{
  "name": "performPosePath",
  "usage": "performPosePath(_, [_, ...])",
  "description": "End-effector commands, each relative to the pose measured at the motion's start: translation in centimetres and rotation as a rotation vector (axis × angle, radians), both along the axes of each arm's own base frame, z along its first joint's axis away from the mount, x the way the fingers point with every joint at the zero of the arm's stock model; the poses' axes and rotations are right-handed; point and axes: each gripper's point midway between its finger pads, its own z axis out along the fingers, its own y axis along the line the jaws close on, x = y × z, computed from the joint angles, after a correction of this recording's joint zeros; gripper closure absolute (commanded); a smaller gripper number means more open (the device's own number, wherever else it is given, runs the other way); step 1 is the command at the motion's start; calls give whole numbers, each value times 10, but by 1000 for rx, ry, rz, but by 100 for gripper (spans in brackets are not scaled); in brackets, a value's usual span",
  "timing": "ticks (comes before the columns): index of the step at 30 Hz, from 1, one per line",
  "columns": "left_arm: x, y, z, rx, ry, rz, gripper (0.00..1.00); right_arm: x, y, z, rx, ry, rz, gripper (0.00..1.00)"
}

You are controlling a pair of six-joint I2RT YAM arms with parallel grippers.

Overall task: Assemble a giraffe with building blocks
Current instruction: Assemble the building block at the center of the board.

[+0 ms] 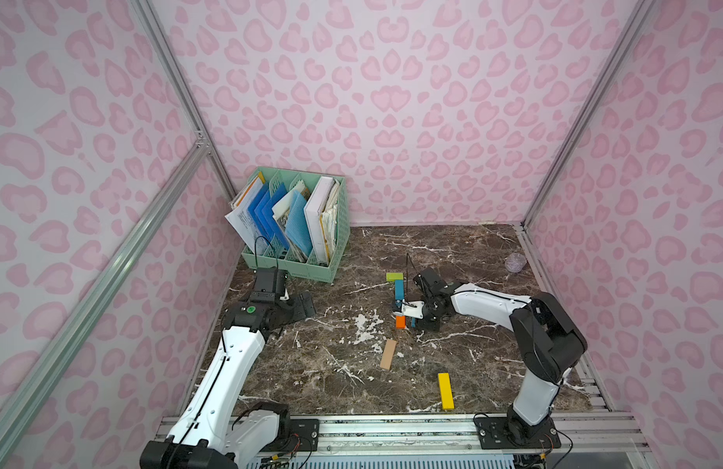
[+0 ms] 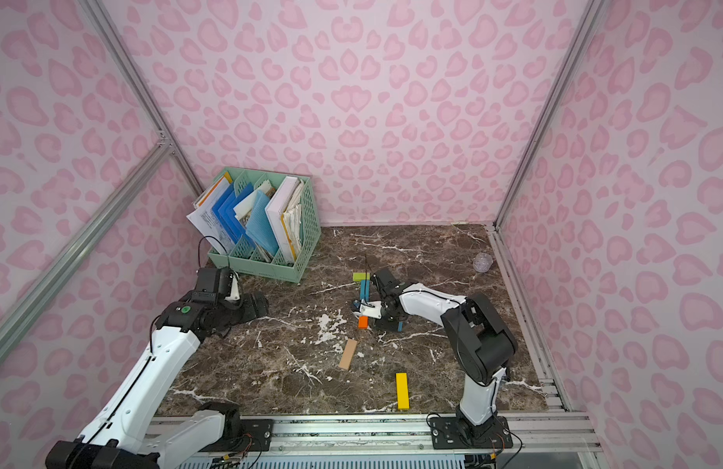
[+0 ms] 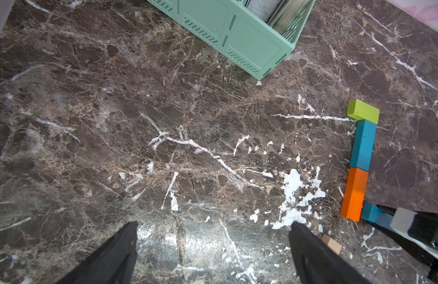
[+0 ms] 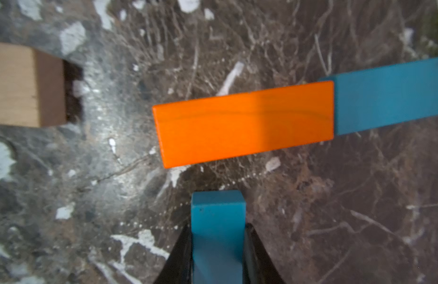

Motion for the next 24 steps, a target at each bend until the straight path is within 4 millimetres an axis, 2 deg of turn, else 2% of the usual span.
performPosePath(1, [1, 1, 2, 4, -9, -1, 2, -19, -6, -8, -34, 70, 24, 77])
performPosePath(13, [1, 1, 3, 2, -9, -1, 1, -9, -6, -12, -80, 31, 47, 77])
performPosePath(24, [1, 1, 3, 4, -9, -1, 2, -9, -1, -11, -86, 48, 85, 77])
